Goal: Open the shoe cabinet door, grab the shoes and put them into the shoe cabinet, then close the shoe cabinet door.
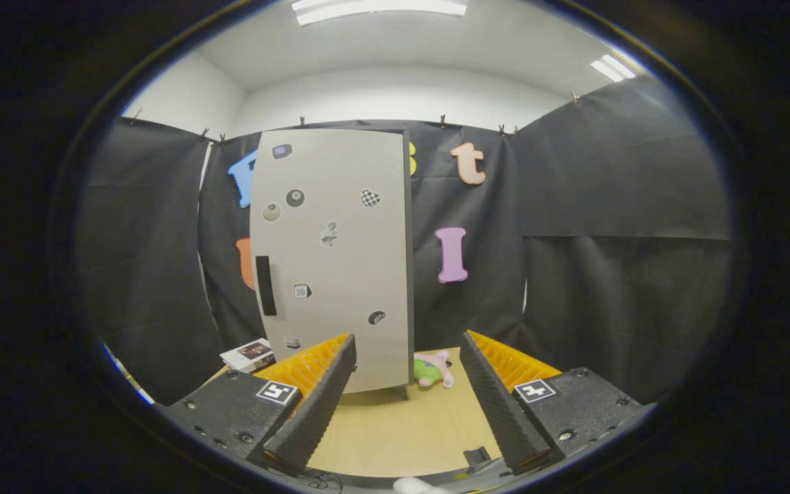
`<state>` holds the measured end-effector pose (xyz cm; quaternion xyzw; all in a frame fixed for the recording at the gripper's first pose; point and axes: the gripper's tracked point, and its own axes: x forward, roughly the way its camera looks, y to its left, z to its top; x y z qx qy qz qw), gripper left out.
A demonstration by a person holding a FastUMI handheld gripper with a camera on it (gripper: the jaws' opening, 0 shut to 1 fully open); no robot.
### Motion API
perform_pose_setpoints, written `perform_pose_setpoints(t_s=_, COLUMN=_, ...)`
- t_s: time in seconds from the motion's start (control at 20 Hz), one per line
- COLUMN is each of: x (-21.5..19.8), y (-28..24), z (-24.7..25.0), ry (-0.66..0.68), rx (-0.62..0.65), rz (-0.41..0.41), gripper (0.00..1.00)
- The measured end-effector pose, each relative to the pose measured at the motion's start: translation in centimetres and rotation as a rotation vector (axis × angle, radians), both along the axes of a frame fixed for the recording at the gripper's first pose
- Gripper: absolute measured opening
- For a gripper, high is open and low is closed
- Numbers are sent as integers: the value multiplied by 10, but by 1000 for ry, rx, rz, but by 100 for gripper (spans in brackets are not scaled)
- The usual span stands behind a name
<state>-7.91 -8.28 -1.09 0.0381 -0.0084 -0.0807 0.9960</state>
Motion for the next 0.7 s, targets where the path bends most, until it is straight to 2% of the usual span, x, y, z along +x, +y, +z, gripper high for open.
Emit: perform_pose_setpoints(t_s=0.7, x=13, y=9, z=-4, ry=11, rx=-7, rz=15, gripper=100)
